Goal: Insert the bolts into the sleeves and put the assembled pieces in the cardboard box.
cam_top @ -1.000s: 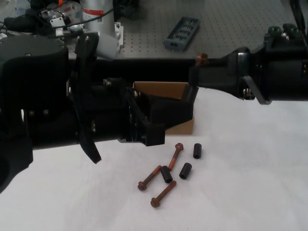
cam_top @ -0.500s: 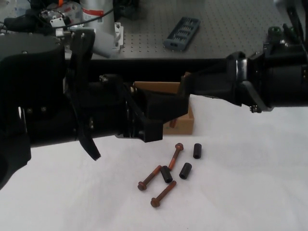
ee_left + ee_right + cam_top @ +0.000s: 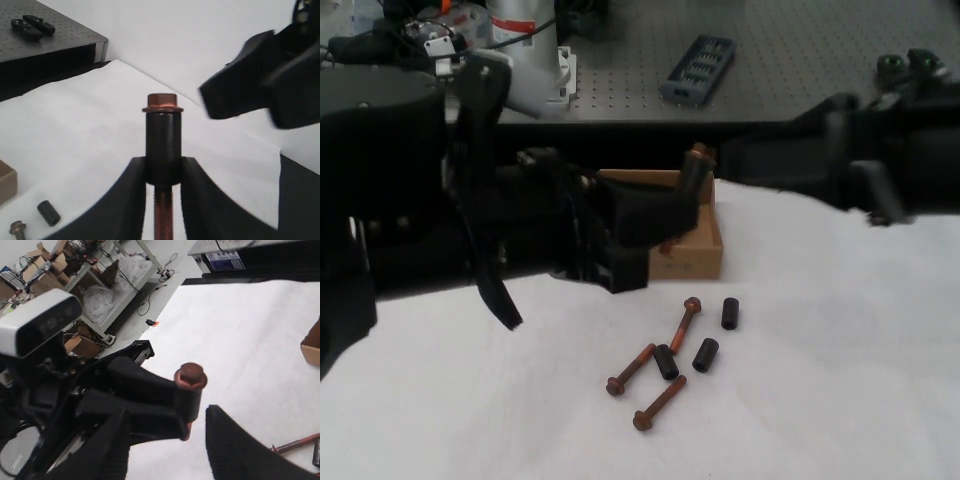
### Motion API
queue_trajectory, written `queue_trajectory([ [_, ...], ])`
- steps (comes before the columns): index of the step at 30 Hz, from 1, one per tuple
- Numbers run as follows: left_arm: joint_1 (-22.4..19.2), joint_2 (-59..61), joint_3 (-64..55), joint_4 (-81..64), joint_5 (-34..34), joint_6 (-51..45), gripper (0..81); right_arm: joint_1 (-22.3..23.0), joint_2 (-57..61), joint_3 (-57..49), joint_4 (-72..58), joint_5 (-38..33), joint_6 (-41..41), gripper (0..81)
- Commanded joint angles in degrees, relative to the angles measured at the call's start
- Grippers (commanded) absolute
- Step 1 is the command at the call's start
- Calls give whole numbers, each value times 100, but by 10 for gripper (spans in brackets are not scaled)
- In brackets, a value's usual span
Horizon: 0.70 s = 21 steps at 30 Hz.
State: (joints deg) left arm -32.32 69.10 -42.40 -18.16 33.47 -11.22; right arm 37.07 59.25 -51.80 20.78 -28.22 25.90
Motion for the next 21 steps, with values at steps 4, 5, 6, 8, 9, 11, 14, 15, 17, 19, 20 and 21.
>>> queue_trajectory([
  [4, 360, 199, -143, -169, -21, 408, 6, -313, -791, -53, 1188, 125, -748, 356],
  [5, 392, 294, -191, -169, -21, 439, 6, -381, -858, -53, 1438, 229, -931, 356],
  [6, 432, 429, -268, -169, -21, 442, 6, -445, -931, -53, 1747, 357, -1144, 356],
  [8, 499, 779, -483, -169, -21, 442, 6, -567, -1042, -53, 2366, 641, -1567, 356],
  [9, 522, 946, -592, -169, -21, 442, 6, -612, -1076, -53, 2666, 764, -1726, 356],
  [11, 576, 1412, -927, -151, -21, 465, 6, -710, -1132, -53, 3178, 1057, -2029, 356],
  [14, 634, 2107, -1573, 186, -21, 674, 6, -833, -1153, -53, 3881, 1415, -2374, 356],
  [15, 644, 2364, -1851, 344, -21, 763, 6, -856, -1153, -53, 4068, 1503, -2481, 356],
  [17, 658, 2879, -2447, 799, -21, 1061, 6, -863, -1153, -53, 4331, 1671, -2694, 356],
  [19, 683, 3335, -3004, 1238, -122, 1280, 6, -863, -1153, -53, 4503, 1786, -2860, 356],
  [20, 698, 3580, -3313, 1491, -293, 1383, 6, -863, -1153, -41, 4548, 1826, -2872, 356],
  [21, 711, 3819, -3606, 1735, -462, 1434, 6, -863, -1153, -36, 4573, 1849, -2872, 356],
])
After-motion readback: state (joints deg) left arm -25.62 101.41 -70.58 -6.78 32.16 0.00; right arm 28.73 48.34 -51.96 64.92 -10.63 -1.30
